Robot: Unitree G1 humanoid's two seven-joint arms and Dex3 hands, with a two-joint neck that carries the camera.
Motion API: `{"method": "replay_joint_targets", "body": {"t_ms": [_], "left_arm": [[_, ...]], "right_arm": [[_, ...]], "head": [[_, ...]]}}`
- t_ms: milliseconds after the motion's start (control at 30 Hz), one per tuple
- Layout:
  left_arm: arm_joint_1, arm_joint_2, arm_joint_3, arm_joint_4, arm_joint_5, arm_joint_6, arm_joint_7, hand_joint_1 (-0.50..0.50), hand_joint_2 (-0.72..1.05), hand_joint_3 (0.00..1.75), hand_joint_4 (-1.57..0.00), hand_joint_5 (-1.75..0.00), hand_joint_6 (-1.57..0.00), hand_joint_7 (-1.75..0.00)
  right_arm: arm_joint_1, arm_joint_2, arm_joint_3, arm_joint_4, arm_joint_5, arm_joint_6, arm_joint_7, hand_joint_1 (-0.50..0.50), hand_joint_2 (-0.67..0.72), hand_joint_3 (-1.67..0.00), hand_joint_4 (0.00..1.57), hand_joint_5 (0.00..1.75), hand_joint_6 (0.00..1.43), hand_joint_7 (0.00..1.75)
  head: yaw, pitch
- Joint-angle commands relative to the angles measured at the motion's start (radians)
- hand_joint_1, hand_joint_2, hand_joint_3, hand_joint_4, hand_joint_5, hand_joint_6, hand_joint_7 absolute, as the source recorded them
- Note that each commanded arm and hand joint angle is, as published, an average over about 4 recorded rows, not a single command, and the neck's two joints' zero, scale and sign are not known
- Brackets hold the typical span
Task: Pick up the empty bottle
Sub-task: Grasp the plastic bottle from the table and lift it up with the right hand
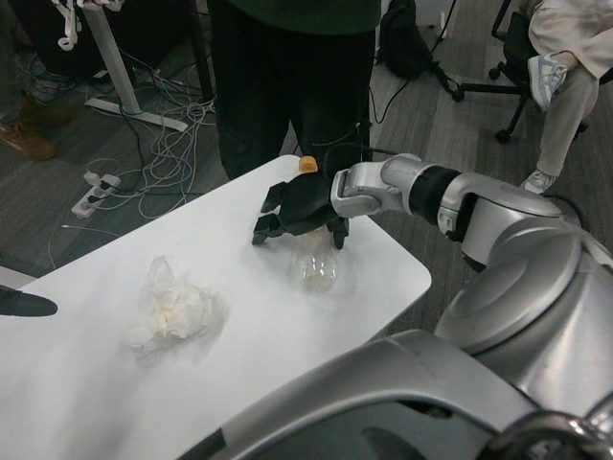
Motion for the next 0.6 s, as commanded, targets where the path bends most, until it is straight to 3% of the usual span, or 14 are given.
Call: {"method": "replay_joint_targets", "body": {"t_ms": [33, 167, 233, 333, 467, 600], "left_arm": [[0.005, 0.012, -0.004, -0.004, -0.011, -0.004, -0.003, -0.50, -0.64, 0.00, 0.00, 0.00, 0.00, 0.00], [0.007, 0.014, -0.008, -0.005, -0.013, -0.004, -0.003, -0.50, -0.66, 0.00, 0.00, 0.00, 0.00, 0.00], [0.007, 0.014, -0.008, -0.008, -0.013, -0.004, -0.004, -0.50, -0.66, 0.00, 0.00, 0.00, 0.00, 0.00], [0.007, 0.015, -0.009, -0.010, -0.013, -0.003, -0.004, -0.50, -0.64, 0.00, 0.00, 0.00, 0.00, 0.00], [0.004, 0.015, -0.014, -0.009, -0.013, -0.003, -0.003, -0.50, -0.64, 0.00, 0.00, 0.00, 0.00, 0.00], [0.001, 0.013, -0.015, -0.009, -0.012, -0.003, -0.003, -0.50, -0.64, 0.00, 0.00, 0.00, 0.00, 0.00]], "right_arm": [[0.028, 0.028, -0.036, 0.051, -0.063, -0.022, -0.025, -0.19, -0.54, -0.85, 0.28, 1.26, 0.36, 1.41], [0.031, 0.058, -0.040, 0.138, -0.107, -0.018, -0.029, -0.27, -0.56, -1.27, 0.78, 1.55, 0.83, 1.57], [0.034, 0.063, -0.063, 0.139, -0.107, -0.019, -0.025, -0.29, -0.56, -1.49, 1.01, 1.58, 1.00, 1.61], [0.072, 0.069, -0.166, 0.112, -0.099, -0.033, -0.008, -0.28, -0.54, -1.59, 1.28, 1.65, 1.13, 1.62], [0.127, 0.080, -0.331, 0.049, -0.057, -0.058, 0.027, -0.25, -0.48, -1.59, 1.40, 1.65, 1.19, 1.68], [0.174, 0.093, -0.453, -0.010, -0.049, -0.081, 0.022, -0.25, -0.48, -1.59, 1.43, 1.65, 1.20, 1.68]], "head": [[-0.010, -0.003], [-0.017, -0.002], [-0.021, -0.004], [-0.029, -0.009], [-0.030, -0.010], [-0.014, 0.003]]}}
